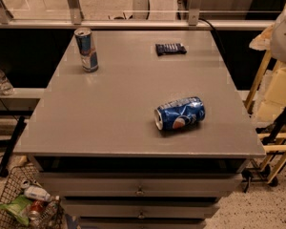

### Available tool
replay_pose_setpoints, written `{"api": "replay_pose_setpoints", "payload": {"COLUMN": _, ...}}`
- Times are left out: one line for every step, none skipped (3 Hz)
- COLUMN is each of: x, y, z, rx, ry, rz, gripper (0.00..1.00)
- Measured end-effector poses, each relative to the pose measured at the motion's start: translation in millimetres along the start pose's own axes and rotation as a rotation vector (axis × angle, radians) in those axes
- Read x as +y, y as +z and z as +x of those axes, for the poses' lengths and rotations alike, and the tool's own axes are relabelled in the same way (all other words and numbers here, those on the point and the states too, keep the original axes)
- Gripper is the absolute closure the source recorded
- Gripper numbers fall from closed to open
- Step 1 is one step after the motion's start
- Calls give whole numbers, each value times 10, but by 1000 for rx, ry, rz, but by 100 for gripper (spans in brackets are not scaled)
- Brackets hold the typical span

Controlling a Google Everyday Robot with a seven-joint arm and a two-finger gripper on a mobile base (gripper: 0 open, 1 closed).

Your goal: Place pepsi can upright

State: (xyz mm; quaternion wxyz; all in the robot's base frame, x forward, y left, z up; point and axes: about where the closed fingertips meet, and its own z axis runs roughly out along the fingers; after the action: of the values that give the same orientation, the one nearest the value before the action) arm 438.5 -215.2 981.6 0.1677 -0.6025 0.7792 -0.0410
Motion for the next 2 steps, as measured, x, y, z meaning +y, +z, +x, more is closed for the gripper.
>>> {"api": "replay_pose_setpoints", "payload": {"x": 0, "y": 0, "z": 0, "rx": 0, "ry": 0, "rz": 0, "gripper": 0}}
{"api": "replay_pose_setpoints", "payload": {"x": -38, "y": 23, "z": -83, "rx": 4, "ry": -28, "rz": 6, "gripper": 0}}
